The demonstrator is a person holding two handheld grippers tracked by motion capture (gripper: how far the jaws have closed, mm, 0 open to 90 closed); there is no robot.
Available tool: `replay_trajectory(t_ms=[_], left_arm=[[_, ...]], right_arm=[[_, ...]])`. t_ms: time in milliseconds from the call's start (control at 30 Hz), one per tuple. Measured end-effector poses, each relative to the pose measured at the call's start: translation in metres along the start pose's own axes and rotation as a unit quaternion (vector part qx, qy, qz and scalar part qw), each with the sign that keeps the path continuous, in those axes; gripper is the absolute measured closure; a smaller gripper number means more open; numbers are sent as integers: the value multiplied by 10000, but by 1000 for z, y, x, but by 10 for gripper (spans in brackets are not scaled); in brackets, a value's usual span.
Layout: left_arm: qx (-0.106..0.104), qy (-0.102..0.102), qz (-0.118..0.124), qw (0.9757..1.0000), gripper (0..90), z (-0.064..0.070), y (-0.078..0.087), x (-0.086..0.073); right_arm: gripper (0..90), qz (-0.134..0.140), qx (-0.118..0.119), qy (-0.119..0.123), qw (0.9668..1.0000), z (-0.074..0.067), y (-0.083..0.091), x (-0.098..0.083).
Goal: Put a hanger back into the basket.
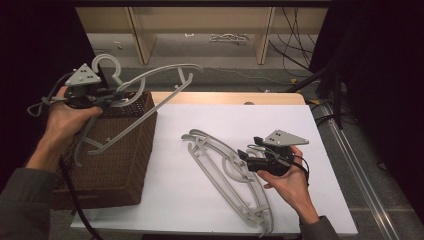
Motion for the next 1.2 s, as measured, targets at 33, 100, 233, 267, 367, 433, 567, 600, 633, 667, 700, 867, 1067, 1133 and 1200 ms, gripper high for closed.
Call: replay_trajectory(t_ms=[33,100,233,267,367,433,567,600,633,667,700,867,1067,1133,1200], left_arm=[[47,32,10,10000,817,-5,1,-5],[95,73,31,9999,816,-10,2,-10],[255,165,34,9995,816,-25,5,-27],[300,156,22,9994,817,-29,6,-33],[494,235,-61,9985,817,-42,8,-50],[528,211,-77,9984,816,-46,9,-57],[589,163,-94,9981,816,-53,9,-67],[611,194,-108,9979,817,-55,9,-70],[617,207,-112,9978,817,-57,9,-72],[617,207,-112,9978,816,-57,9,-72],[631,231,-139,9976,817,-59,9,-76],[758,323,-307,9961,817,-70,8,-100],[849,448,-472,9943,816,-78,9,-133],[930,478,-509,9932,816,-81,10,-140],[958,516,-532,9926,817,-83,11,-148]], right_arm=[[315,3,-18,4,10000,1,0,-1],[310,25,-37,-10,10000,1,-2,-3],[306,-17,-33,-18,10000,2,-2,-6],[305,-16,-44,-28,10000,2,-3,-7],[298,-71,-40,-29,10000,3,-3,-10],[295,-75,-36,-37,10000,3,-2,-11],[278,-57,-76,-64,9999,5,-3,-13],[278,-52,-66,-73,9999,5,-4,-13],[278,-53,-73,-79,9999,6,-4,-14],[278,-53,-73,-79,9999,6,-4,-14],[278,-108,-52,-95,9999,6,-4,-17],[278,-127,-59,-110,9998,5,-5,-19],[278,-122,-51,-96,9999,4,-5,-20],[278,-116,-41,-84,9999,3,-5,-20],[278,-133,-54,-93,9999,3,-6,-22]])
Point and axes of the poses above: each handheld gripper's, and its own axes: y roughly backward along the jaws, x roughly out of its top, z roughly to its right, the point moved 10 cm from there along -y, roughly forward along the jaws, and after that the axes turned 1 degree about x, right-handed, at the moved point
